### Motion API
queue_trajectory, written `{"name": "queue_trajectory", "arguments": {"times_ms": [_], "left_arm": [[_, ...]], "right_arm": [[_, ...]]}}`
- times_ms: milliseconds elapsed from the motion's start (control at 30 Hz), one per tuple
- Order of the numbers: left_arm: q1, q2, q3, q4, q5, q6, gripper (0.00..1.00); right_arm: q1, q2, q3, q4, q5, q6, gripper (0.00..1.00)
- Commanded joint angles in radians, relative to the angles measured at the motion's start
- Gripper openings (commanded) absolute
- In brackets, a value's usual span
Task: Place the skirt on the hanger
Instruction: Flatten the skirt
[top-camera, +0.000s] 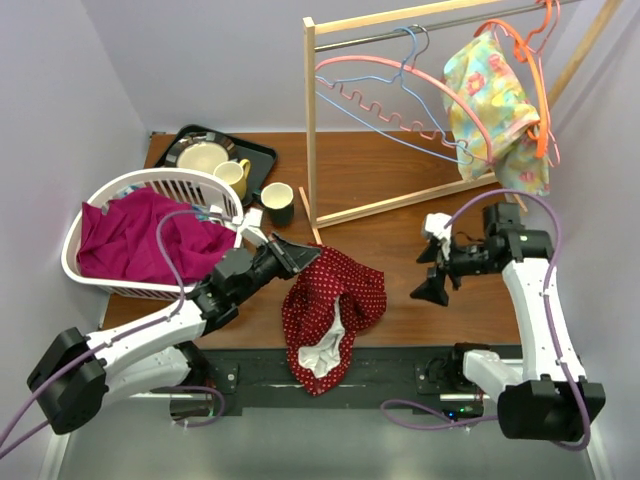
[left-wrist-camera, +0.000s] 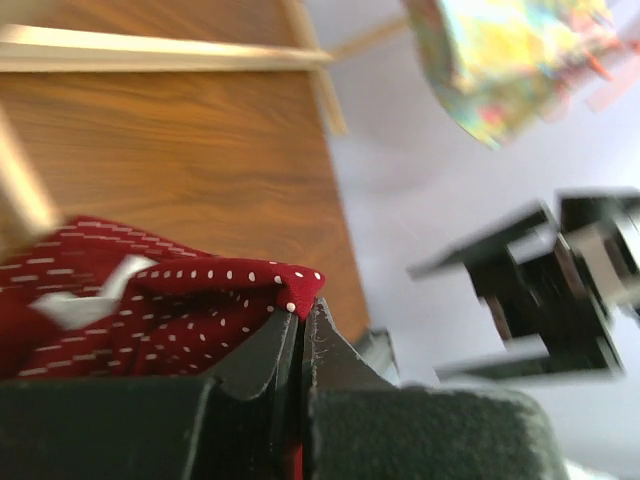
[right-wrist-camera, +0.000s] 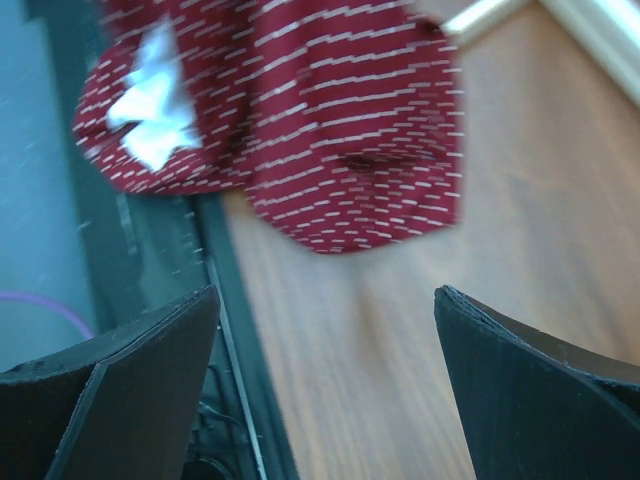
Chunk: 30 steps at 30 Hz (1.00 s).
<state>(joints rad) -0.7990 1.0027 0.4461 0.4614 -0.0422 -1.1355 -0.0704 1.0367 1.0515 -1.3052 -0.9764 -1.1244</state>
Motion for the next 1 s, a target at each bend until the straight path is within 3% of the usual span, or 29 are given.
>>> {"name": "queue_trajectory", "arguments": {"times_ms": [0,167,467,700,967], "left_arm": [[0.076,0.011,-0.058,0.0,-0.125,-0.072,0.0],[0.118,0.056,-0.058,-0.007,-0.087,-0.052,0.0],[0.169,0.14,0.066,-0.15,-0.042,0.094,0.0],[0.169,0.303,0.284,-0.279,0.157,0.299,0.29],[0.167,0.24,0.447,-0.434,0.278,0.535,0.65]], "right_arm": [[0.124,0.013,-0.053,0.058,0.018,-0.004,0.91],[0.213,0.052,-0.082,0.018,-0.004,-0.159,0.91],[0.365,0.088,-0.101,0.136,0.036,-0.176,0.91],[0.426,0.112,-0.051,0.095,0.005,-0.336,0.92],[0.472,0.08,-0.007,0.044,-0.004,-0.364,0.91]]}}
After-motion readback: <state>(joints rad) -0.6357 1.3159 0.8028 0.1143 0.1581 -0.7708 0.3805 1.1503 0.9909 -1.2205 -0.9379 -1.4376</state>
